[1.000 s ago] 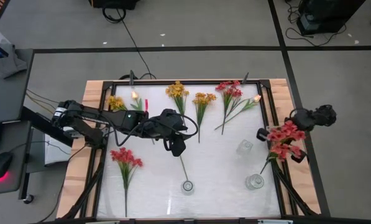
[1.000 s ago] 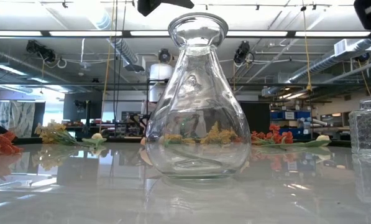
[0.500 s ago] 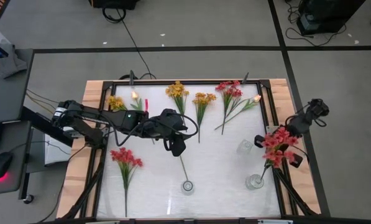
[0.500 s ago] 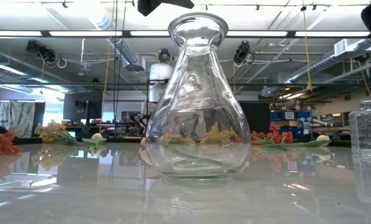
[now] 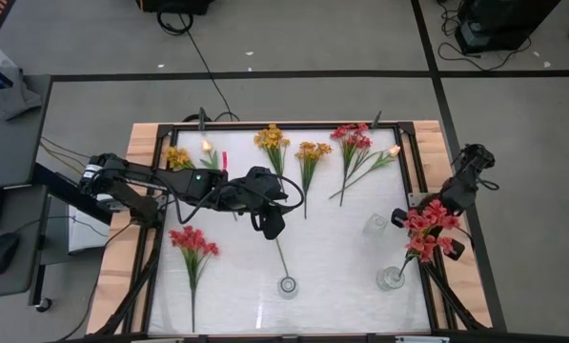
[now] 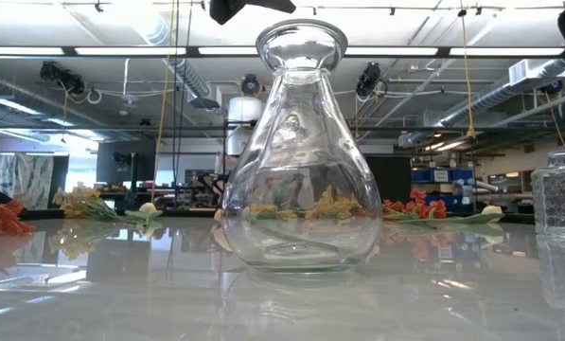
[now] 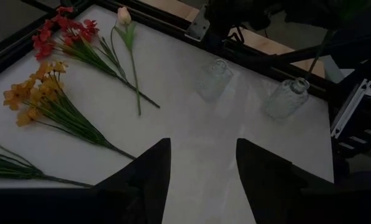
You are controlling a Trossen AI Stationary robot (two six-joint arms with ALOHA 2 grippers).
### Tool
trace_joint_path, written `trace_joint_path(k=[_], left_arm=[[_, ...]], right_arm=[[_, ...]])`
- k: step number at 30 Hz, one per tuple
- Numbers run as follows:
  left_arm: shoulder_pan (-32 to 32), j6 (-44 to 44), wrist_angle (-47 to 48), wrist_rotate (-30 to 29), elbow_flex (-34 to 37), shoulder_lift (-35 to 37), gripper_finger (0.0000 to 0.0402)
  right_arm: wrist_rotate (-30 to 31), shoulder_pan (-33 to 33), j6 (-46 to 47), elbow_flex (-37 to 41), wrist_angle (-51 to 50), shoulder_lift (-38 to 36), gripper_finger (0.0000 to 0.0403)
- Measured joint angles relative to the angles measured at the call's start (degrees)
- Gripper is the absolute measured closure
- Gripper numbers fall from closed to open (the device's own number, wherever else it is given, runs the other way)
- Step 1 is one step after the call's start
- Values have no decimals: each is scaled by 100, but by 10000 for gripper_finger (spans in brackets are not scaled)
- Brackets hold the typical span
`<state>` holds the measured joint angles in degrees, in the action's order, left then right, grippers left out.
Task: Sort flowers into vase by color
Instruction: Put the bottom right pink flowers into the bottom right transparent vase
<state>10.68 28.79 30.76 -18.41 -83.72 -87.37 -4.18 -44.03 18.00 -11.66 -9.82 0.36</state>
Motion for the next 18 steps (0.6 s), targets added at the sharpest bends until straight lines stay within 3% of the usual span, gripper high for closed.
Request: trace_joint_path(k=[18], left_arm=[[0,-1,-4,2,0,0,214]], right_arm=[[314,-291,41,0,-108,336,380]])
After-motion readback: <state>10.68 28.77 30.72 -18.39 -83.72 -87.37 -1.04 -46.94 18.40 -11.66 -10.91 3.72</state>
